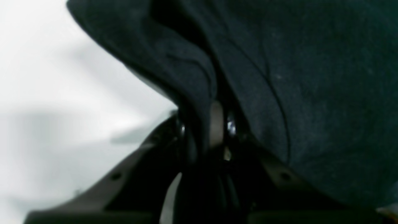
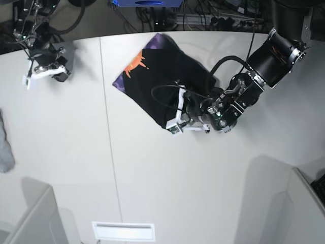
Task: Fold the T-shirt properly
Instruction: 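Fold the bundle over with the left gripper and release it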
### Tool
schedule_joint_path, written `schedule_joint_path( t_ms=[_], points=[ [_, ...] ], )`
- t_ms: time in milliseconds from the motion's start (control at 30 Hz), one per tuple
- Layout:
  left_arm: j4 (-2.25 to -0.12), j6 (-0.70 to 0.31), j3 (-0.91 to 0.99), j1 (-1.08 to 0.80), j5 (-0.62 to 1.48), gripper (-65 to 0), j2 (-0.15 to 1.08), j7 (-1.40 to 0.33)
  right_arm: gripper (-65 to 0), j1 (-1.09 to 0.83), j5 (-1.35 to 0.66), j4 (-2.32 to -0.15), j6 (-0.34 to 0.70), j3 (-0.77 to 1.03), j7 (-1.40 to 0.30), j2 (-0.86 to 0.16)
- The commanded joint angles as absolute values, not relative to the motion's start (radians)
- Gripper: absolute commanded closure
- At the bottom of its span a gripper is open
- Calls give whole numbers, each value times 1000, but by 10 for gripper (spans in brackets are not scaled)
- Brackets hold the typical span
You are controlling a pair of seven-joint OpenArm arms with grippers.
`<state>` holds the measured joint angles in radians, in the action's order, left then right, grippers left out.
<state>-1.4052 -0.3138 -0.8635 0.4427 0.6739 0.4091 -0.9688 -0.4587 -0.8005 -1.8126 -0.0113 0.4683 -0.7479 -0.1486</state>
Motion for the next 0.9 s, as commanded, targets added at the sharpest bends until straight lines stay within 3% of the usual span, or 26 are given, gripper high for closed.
schedule_joint_path(
  t_ms=[0,133,400,700,867],
  points=[
    [-1415,-306,-888,469,608,0,410,-986,0,-469,-808,-1830,-4,470,-716,-150],
    [-1417,-331,-963,479,435,0,401,-984,0,-524,-808,-1830,-4,469,-639,-110],
    [-1403,-562,-978,470,105,0,340,-883,0,-604,-808,-1830,-4,470,-573,-108],
    [-1340,-585,-980,478,76,0,268,-849,0,-619,-806,-1830,-4,473,-572,-44],
    [-1340,-650,-978,489,74,0,245,-848,0,-616,-806,-1830,-4,472,-572,-36]
  ],
)
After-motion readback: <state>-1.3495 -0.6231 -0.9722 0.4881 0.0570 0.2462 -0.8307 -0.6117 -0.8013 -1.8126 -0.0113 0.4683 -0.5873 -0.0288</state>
